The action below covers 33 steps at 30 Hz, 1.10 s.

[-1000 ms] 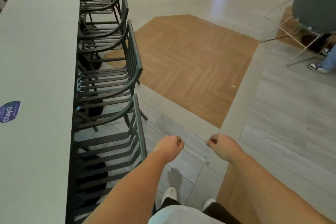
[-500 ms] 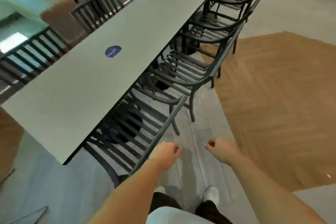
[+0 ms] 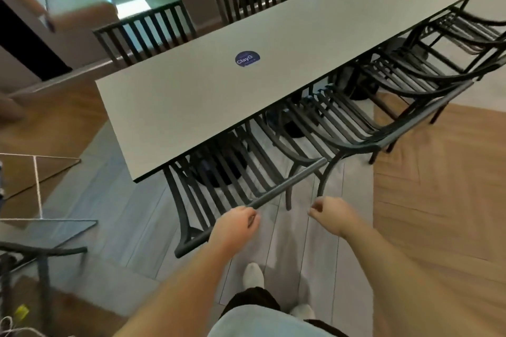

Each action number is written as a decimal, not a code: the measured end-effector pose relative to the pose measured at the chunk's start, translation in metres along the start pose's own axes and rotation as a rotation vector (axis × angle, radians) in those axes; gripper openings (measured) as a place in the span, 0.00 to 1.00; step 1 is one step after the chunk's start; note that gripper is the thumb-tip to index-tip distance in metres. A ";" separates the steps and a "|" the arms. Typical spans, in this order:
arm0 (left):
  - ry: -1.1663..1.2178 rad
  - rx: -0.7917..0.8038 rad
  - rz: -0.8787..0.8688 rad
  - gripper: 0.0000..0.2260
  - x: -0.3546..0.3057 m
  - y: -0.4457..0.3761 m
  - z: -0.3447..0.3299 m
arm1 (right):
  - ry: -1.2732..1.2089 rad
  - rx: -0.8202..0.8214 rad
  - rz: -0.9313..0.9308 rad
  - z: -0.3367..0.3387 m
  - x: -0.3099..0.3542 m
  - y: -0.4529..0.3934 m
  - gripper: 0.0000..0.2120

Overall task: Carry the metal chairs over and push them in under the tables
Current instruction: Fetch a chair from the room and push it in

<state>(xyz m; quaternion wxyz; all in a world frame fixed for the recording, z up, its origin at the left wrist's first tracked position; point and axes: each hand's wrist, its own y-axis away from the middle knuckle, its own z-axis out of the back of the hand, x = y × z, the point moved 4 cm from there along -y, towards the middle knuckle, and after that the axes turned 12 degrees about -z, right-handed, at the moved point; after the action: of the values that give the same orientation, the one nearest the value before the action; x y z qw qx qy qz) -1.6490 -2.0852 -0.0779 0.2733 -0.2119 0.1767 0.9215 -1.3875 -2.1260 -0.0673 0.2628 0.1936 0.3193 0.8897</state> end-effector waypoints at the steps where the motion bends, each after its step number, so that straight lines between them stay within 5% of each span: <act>1: 0.017 -0.022 -0.005 0.14 0.005 -0.001 0.003 | -0.001 -0.018 0.022 0.004 0.008 -0.001 0.17; 8: 0.094 -0.011 0.074 0.17 0.041 0.003 0.007 | 0.092 -0.176 0.220 0.029 0.056 -0.032 0.21; 16: 0.136 0.064 0.328 0.26 0.072 0.029 -0.010 | 0.356 -0.006 0.409 0.023 0.089 -0.080 0.32; 23: -0.005 -0.005 0.470 0.17 0.080 0.025 -0.032 | 0.549 0.066 0.451 0.008 0.097 -0.103 0.19; 33: -0.180 0.055 0.606 0.20 0.093 0.012 -0.048 | 0.754 -0.013 0.465 -0.011 0.109 -0.128 0.12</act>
<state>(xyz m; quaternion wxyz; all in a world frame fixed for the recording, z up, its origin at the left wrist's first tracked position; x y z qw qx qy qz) -1.7125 -2.0766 -0.1615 0.0063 -0.0598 0.2319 0.9709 -1.4351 -1.9822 -0.1414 -0.0780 -0.0793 0.3351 0.9356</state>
